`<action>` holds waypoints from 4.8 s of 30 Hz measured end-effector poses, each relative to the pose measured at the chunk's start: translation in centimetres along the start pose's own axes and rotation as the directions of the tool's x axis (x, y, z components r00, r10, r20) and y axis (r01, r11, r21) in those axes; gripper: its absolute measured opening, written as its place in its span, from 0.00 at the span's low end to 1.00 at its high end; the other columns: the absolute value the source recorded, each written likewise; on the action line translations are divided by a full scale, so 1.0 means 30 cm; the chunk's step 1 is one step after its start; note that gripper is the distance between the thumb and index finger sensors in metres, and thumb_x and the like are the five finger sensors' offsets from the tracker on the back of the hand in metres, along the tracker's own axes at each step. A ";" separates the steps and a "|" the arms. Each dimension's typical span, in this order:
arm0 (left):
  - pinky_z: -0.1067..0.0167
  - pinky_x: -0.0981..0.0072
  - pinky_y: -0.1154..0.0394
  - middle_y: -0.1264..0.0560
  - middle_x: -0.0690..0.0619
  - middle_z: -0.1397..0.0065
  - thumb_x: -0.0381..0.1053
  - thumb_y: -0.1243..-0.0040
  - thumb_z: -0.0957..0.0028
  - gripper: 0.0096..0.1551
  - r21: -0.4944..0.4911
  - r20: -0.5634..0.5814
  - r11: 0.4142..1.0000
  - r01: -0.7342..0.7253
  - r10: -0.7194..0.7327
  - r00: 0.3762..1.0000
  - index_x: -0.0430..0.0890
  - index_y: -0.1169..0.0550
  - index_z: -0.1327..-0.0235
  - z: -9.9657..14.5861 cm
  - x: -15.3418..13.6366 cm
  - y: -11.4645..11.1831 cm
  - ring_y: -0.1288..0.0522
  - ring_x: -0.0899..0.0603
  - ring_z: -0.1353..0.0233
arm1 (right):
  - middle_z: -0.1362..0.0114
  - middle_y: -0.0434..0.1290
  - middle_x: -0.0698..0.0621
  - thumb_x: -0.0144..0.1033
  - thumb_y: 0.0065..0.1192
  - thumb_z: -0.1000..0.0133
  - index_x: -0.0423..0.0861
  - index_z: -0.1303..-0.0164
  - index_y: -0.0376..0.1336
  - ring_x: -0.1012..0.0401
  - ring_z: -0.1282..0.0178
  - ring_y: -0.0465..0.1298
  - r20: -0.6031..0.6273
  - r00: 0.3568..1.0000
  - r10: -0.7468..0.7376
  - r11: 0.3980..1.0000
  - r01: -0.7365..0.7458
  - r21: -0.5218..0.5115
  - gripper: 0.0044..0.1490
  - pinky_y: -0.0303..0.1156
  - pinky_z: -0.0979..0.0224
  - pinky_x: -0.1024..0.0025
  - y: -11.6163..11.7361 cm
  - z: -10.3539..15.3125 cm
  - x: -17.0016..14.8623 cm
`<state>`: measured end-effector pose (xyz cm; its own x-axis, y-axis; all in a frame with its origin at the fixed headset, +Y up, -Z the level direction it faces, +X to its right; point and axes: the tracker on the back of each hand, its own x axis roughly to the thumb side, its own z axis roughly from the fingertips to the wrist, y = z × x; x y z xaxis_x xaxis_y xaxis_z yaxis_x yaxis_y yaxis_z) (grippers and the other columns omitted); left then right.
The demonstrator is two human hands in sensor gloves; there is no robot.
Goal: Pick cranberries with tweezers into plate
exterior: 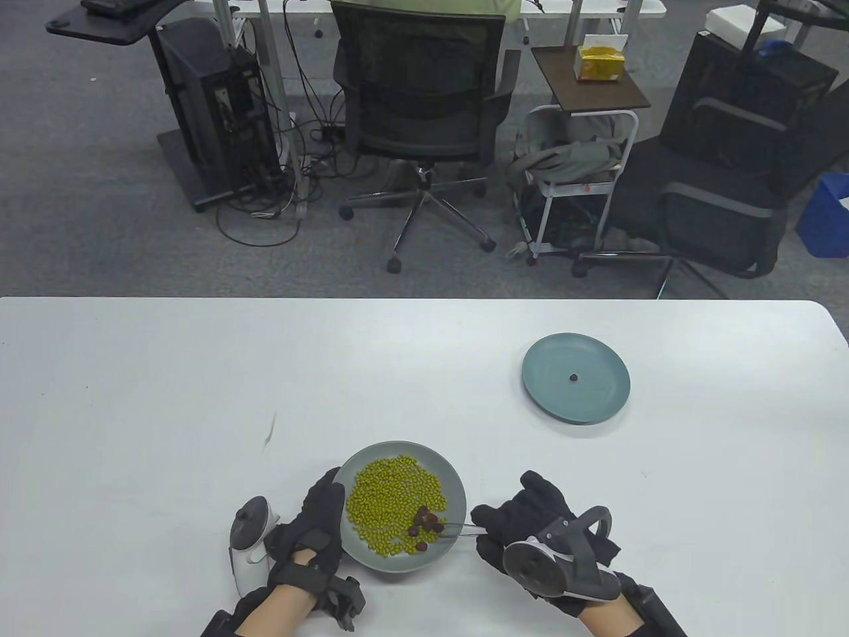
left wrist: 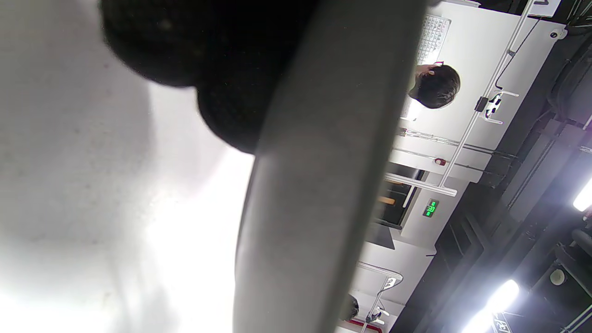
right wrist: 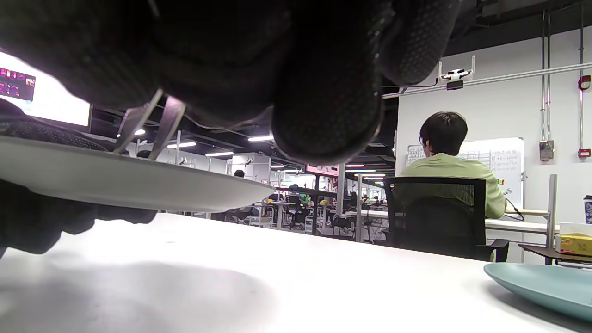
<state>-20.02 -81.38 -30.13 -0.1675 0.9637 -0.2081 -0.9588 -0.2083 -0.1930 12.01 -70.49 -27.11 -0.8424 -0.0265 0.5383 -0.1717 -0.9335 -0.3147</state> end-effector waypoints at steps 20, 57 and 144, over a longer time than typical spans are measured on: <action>0.64 0.60 0.17 0.33 0.48 0.32 0.61 0.54 0.44 0.36 -0.027 0.010 1.000 -0.007 0.007 1.000 0.49 0.47 0.28 -0.001 -0.005 -0.002 0.14 0.43 0.57 | 0.65 0.79 0.67 0.58 0.67 0.60 0.57 0.52 0.73 0.65 0.56 0.82 -0.007 0.999 -0.039 0.998 0.039 -0.057 0.28 0.63 0.23 0.54 -0.002 0.008 -0.019; 0.63 0.60 0.17 0.33 0.48 0.31 0.61 0.55 0.43 0.36 -0.093 0.041 0.996 -0.009 0.013 0.999 0.49 0.48 0.28 0.014 0.003 -0.024 0.14 0.43 0.56 | 0.62 0.77 0.67 0.56 0.63 0.57 0.57 0.49 0.71 0.64 0.53 0.80 -0.534 0.844 0.061 0.997 -0.075 -0.006 0.28 0.61 0.22 0.53 0.000 -0.046 -0.492; 0.63 0.60 0.17 0.34 0.48 0.31 0.61 0.55 0.43 0.36 -0.045 0.044 0.999 -0.006 0.008 0.999 0.48 0.48 0.27 0.001 -0.014 -0.004 0.14 0.43 0.56 | 0.59 0.77 0.66 0.58 0.59 0.57 0.59 0.48 0.71 0.64 0.50 0.78 -0.006 0.997 0.080 0.996 -0.080 -0.045 0.29 0.58 0.21 0.53 0.049 -0.015 -0.009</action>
<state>-19.82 -81.76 -30.00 -0.1854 0.9683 -0.1672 -0.9466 -0.2217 -0.2342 11.77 -71.70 -28.06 -0.8564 -0.0986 0.5069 -0.1266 -0.9115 -0.3913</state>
